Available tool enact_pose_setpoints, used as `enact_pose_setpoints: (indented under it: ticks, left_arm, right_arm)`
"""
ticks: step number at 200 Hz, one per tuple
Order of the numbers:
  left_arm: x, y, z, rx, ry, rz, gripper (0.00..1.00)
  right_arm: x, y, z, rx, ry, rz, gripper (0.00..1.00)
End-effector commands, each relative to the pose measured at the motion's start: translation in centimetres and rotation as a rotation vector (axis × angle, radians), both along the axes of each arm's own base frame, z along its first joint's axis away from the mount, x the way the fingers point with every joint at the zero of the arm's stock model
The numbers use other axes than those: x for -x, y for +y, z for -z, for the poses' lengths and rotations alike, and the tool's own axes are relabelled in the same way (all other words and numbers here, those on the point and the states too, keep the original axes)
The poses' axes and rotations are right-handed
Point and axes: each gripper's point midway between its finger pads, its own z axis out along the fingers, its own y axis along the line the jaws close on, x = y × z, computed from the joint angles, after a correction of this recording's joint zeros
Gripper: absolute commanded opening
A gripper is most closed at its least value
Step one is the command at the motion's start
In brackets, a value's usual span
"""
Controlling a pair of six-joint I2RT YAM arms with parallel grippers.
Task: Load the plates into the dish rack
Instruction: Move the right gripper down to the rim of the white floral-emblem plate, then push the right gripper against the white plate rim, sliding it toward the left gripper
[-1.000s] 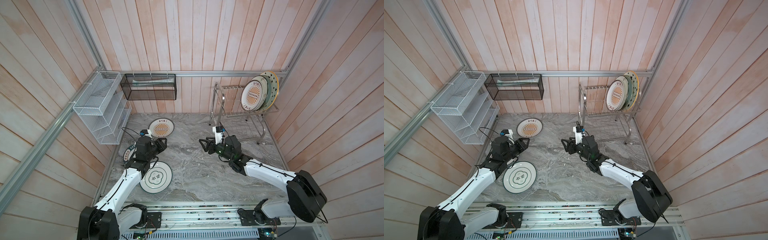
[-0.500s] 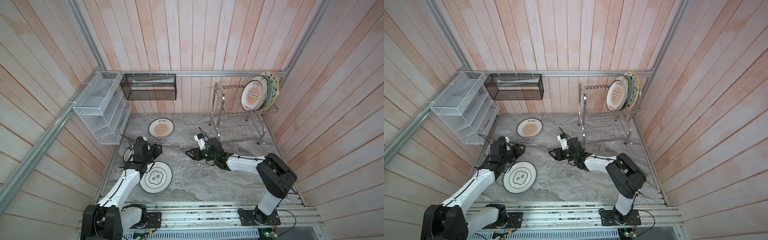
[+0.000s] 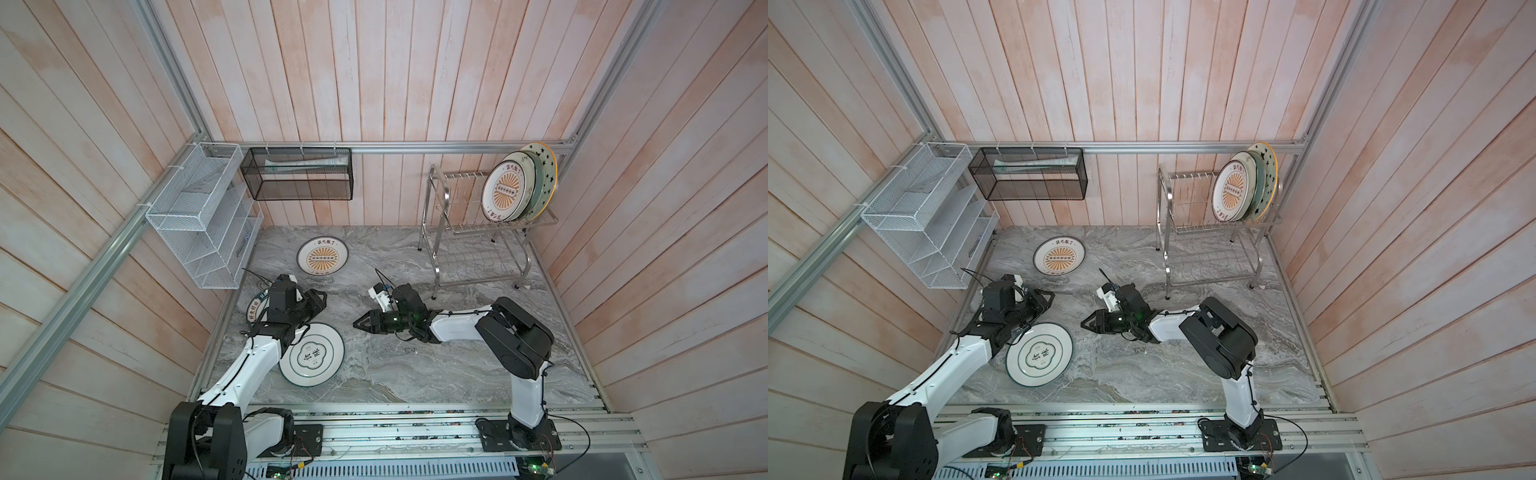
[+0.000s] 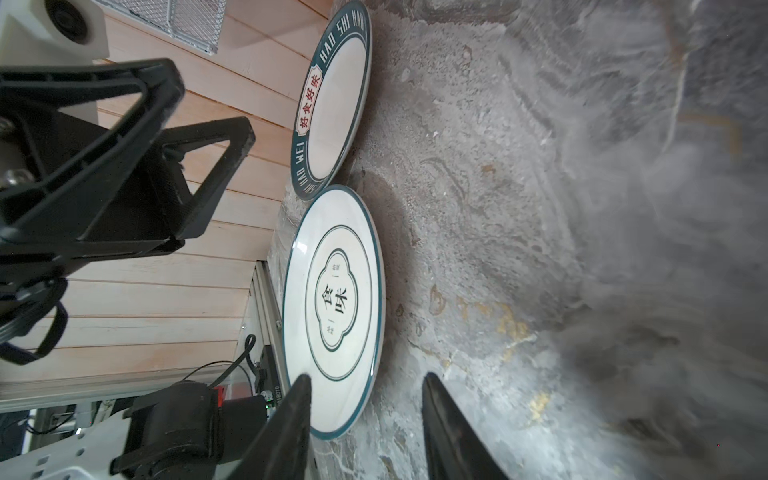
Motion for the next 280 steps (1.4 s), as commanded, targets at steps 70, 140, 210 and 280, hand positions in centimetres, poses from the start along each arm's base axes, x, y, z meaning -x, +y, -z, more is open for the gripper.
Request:
enact_pose_setpoints:
  ticks: [70, 140, 210, 280]
  left_arm:
    - [-0.1, 0.0, -0.1, -0.001, -0.018, 0.018, 0.52]
    - [0.0, -0.2, 0.0, 0.008, -0.02, 0.026, 0.52]
    - [0.1, -0.4, 0.1, 0.021, -0.022, 0.031, 0.51]
    - [0.1, -0.6, 0.1, 0.038, -0.023, 0.033, 0.51]
  right_arm:
    - [1.5, 2.9, 2.3, -0.019, 0.13, -0.063, 0.4]
    - [2.3, 4.3, 4.0, 0.007, 0.182, -0.108, 0.35]
    - [2.9, 5.4, 5.1, 0.021, 0.209, -0.148, 0.31]
    - [3.3, 5.9, 5.7, 0.026, 0.234, -0.174, 0.2]
